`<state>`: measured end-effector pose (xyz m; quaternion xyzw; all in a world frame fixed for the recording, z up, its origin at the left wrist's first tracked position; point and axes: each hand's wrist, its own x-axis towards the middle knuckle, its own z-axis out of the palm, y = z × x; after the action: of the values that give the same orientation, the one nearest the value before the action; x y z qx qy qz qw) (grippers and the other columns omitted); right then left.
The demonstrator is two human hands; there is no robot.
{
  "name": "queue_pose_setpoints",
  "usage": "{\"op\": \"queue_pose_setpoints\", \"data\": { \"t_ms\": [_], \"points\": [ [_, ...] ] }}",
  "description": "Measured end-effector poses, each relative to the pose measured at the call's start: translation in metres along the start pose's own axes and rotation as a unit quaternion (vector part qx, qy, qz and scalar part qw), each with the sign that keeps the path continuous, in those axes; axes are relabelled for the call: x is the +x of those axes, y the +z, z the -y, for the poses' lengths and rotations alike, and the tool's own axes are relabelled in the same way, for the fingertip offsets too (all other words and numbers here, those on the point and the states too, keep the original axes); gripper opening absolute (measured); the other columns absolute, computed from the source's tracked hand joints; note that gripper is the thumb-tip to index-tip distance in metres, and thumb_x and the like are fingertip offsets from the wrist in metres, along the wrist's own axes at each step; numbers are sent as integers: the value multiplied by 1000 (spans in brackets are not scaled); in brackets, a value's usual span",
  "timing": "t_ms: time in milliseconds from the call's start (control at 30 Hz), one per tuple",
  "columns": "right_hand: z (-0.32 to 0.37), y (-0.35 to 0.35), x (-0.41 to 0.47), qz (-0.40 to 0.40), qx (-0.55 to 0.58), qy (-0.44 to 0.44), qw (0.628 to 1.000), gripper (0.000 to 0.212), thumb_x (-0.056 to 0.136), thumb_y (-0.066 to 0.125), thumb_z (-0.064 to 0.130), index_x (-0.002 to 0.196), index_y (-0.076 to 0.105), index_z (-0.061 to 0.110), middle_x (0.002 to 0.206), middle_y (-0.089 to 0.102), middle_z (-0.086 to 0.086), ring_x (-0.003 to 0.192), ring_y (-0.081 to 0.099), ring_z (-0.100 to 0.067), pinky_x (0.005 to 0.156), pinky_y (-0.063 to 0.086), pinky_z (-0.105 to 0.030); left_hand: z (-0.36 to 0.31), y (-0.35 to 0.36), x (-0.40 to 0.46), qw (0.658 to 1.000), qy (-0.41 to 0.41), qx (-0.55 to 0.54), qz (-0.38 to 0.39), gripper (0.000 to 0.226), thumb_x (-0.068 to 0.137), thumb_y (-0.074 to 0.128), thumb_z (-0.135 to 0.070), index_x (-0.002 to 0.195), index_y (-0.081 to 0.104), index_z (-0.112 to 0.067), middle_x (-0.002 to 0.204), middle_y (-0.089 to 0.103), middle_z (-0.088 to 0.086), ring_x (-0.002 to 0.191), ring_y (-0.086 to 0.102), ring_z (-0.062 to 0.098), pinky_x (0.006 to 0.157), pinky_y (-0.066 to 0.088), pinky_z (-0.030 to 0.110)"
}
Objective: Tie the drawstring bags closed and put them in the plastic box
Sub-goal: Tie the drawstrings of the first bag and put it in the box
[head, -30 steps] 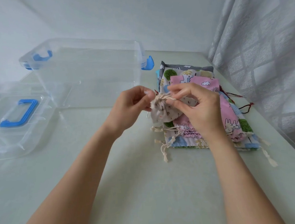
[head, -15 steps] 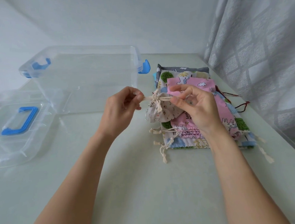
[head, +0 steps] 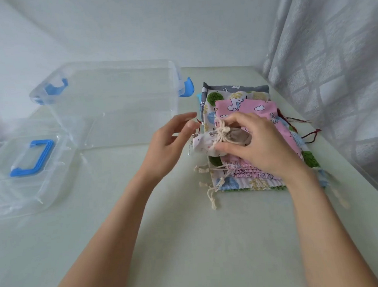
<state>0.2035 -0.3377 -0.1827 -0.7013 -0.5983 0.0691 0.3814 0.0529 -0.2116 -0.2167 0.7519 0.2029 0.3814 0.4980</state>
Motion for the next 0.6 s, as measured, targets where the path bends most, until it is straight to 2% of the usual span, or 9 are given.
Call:
{"op": "queue_pose_setpoints", "data": {
  "t_ms": [67,167,233,300,367,400,467,533,600],
  "points": [
    [-1,-8,-6,13,7,5,1000,28,73,75,35,94,59,24,89,63,14,87,58,2,73,42,-5,5,6,6,997,-5,70,16,27,95,48,-35,119,58,-25,110,66,-8,100,60,2,87,46,15],
    [-13,-15,-18,45,4,40,998,25,74,75,34,86,56,25,84,61,18,82,56,11,68,39,-2,14,21,30,959,-5,270,81,39,94,52,-31,131,50,-17,127,58,3,114,54,16,97,43,29],
    [-26,-18,-26,30,-18,56,998,25,74,73,41,83,56,25,83,60,14,81,54,-2,69,38,-7,14,31,46,908,-22,384,165,48,92,55,-35,135,46,-18,131,53,6,117,52,24,96,41,34],
    [-40,-16,-31,-2,-71,67,995,38,73,64,54,86,61,19,90,61,10,91,51,-14,76,37,-15,12,37,56,872,-29,439,216,45,91,55,-38,132,50,-20,128,56,6,113,54,26,91,43,35],
    [-48,-14,-34,-22,-110,81,990,53,73,57,62,99,65,16,107,61,7,104,50,-18,85,38,-27,8,39,59,857,-15,464,223,40,91,55,-38,128,54,-22,123,60,5,108,56,25,86,45,35],
    [-48,-15,-36,-31,-118,84,989,53,74,57,61,102,64,17,107,60,8,105,49,-18,86,39,-30,4,39,57,854,-5,471,220,40,90,56,-38,127,55,-23,122,61,4,106,57,25,84,44,34],
    [-41,-22,-40,-57,-121,60,989,42,78,61,53,101,62,19,89,54,18,88,49,-14,74,37,-29,-8,32,50,871,2,448,202,39,87,61,-35,124,56,-22,118,62,2,99,57,21,79,43,29],
    [-30,-32,-36,-72,-108,32,991,29,82,65,39,102,59,20,73,49,19,63,45,-3,59,33,-22,-23,14,41,924,-4,349,155,32,85,64,-33,116,59,-23,108,63,-2,90,57,16,74,44,24],
    [-13,-41,-20,-64,-61,3,996,34,86,63,27,119,54,23,76,56,15,51,47,-2,50,34,-14,-40,-12,30,976,4,200,83,26,85,66,-27,109,58,-25,98,62,-7,77,59,11,60,46,16]
  ]
}}
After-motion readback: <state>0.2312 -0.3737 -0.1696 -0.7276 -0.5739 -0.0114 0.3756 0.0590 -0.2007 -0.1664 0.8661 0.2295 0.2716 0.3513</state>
